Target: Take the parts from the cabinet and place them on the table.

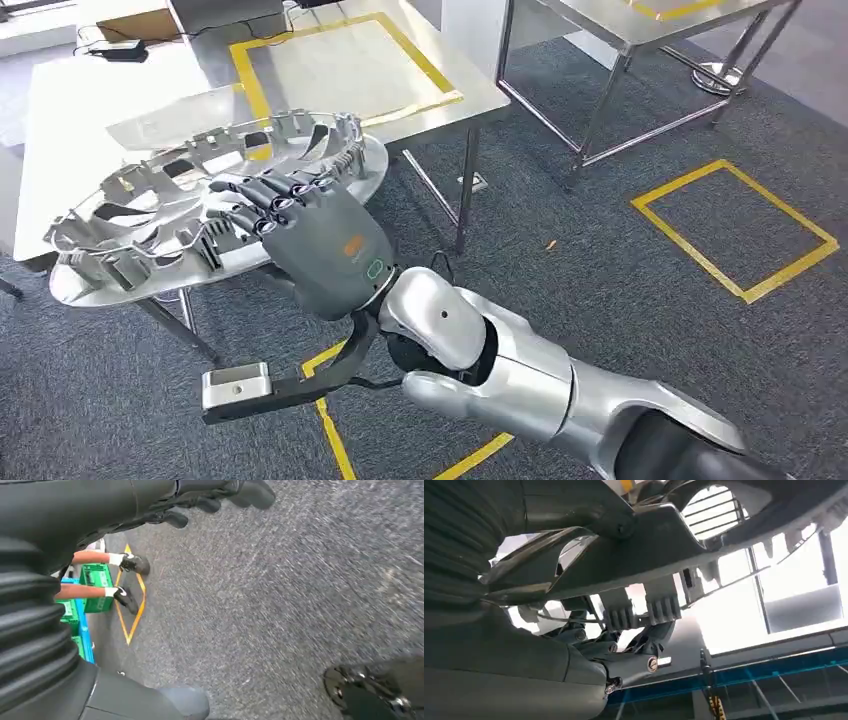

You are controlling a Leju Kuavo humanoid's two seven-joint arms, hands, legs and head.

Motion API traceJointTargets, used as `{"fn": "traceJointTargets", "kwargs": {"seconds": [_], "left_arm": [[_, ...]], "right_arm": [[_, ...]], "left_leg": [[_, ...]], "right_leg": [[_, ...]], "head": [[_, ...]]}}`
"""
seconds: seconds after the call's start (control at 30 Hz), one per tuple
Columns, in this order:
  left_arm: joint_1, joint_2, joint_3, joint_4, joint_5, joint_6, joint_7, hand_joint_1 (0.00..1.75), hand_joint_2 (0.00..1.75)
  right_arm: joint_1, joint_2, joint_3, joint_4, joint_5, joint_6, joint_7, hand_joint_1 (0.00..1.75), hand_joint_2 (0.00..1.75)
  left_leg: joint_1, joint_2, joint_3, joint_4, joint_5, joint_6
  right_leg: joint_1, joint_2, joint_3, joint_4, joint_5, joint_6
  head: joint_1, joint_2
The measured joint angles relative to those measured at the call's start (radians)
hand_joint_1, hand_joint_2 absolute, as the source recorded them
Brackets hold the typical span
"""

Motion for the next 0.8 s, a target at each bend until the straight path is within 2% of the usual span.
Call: {"fn": "traceJointTargets", "kwargs": {"seconds": [0.03, 0.17, 0.27, 0.4, 0.63, 0.8], "left_arm": [[-0.001, 0.0, 0.0, 0.0, 0.0, 0.0, 0.0, 0.0, 1.75], [-0.004, -0.005, 0.0, 0.0, -0.008, 0.0, 0.007, 0.0, 1.75], [-0.006, -0.006, 0.0, 0.0, -0.01, 0.0, 0.01, 0.0, 1.75], [-0.008, -0.006, 0.0, 0.0, -0.013, -0.004, 0.01, 0.0, 1.75], [-0.011, -0.006, 0.0, 0.0, -0.02, -0.009, 0.018, 0.0, 1.75], [-0.014, -0.005, 0.0, 0.0, -0.027, -0.012, 0.02, 0.0, 1.75]], "right_arm": [[-0.002, 0.0, -0.005, 0.002, 0.001, -0.004, 0.0, 1.75, 1.75], [-0.032, 0.002, -0.023, 0.02, 0.008, 0.001, 0.02, 1.75, 1.75], [-0.059, 0.004, -0.042, 0.041, 0.009, 0.005, 0.027, 1.75, 1.75], [-0.094, 0.013, -0.061, 0.09, 0.0, 0.008, 0.039, 1.75, 1.75], [-0.119, 0.016, -0.1, 0.158, -0.011, 0.013, 0.042, 1.75, 1.75], [-0.142, 0.017, -0.11, 0.196, -0.015, 0.017, 0.039, 1.75, 1.75]], "left_leg": [[-0.001, 0.0, -0.001, 0.0, 0.0, 0.003], [-0.002, 0.001, -0.006, 0.0, 0.003, 0.012], [-0.004, 0.002, -0.009, 0.001, 0.006, 0.017], [-0.004, 0.003, -0.009, 0.001, 0.008, 0.019], [-0.003, 0.003, -0.01, 0.001, 0.011, 0.015], [-0.006, 0.004, -0.013, 0.003, 0.011, 0.016]], "right_leg": [[-0.001, 0.0, 0.0, -0.002, 0.004, 0.007], [-0.001, 0.001, 0.0, -0.012, 0.013, 0.022], [-0.003, 0.001, -0.003, -0.013, 0.017, 0.029], [-0.003, 0.002, -0.004, -0.013, 0.019, 0.033], [-0.003, 0.002, -0.006, -0.011, 0.02, 0.033], [-0.005, 0.003, -0.009, -0.011, 0.023, 0.038]], "head": [[0.0, 0.0], [0.0, 0.0], [0.0, 0.0], [0.0, 0.0], [0.0, 0.0], [0.0, 0.0]]}}
